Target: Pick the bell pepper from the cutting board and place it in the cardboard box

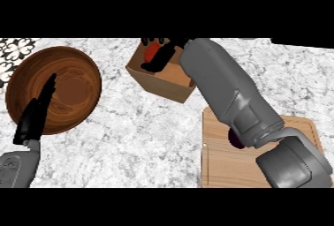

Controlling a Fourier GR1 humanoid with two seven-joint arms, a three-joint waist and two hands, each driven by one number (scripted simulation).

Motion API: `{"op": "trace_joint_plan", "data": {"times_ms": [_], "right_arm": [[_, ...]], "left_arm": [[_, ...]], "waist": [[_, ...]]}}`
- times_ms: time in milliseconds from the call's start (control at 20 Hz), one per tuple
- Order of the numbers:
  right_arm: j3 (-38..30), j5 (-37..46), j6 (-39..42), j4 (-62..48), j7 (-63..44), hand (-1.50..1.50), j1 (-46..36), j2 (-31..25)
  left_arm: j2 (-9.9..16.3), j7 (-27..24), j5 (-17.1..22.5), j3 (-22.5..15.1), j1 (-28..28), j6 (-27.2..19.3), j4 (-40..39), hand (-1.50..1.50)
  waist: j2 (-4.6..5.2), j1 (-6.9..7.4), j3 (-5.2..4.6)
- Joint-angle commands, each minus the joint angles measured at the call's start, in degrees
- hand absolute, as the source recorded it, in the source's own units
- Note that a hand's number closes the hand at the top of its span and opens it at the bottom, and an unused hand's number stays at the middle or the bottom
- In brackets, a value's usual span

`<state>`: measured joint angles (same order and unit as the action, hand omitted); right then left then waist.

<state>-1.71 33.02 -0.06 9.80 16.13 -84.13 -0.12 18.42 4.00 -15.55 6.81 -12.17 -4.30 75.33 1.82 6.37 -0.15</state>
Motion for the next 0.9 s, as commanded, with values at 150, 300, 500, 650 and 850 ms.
{"op": "trace_joint_plan", "data": {"times_ms": [150, 300, 500, 650, 850], "right_arm": [[-0.3, -3.3, 1.4, -3.6, -1.5, -1.5, -0.6, 0.1], [-1.3, -5.5, -0.2, -2.7, 2.2, -1.5, 0.8, 0.1], [-3.6, -8.7, -3.1, -0.9, 6.4, -1.5, 0.9, 0.1], [-7.0, -12.2, -5.0, -0.2, 8.9, -1.5, 2.2, 0.1], [-11.8, -16.2, -4.1, 0.1, 7.0, -1.5, 0.2, -0.3]], "left_arm": [[0.2, -1.3, -0.2, -0.3, -0.9, 0.7, -1.0, 0.0], [-0.6, -1.7, -0.4, -0.9, -0.1, 0.3, 0.3, 0.0], [1.4, -0.1, 0.7, 1.2, -2.7, 1.5, -1.4, 0.0], [-0.6, 2.3, -0.3, 0.1, -2.9, -0.1, -0.4, 0.0], [0.5, -1.2, 0.2, 1.6, -0.9, -0.1, -2.1, 0.0]], "waist": [[0.39, 1.41, -0.01], [0.23, 1.81, 0.04], [0.3, 1.22, 0.06], [0.19, -0.11, 0.14], [0.05, -1.68, 0.08]]}}
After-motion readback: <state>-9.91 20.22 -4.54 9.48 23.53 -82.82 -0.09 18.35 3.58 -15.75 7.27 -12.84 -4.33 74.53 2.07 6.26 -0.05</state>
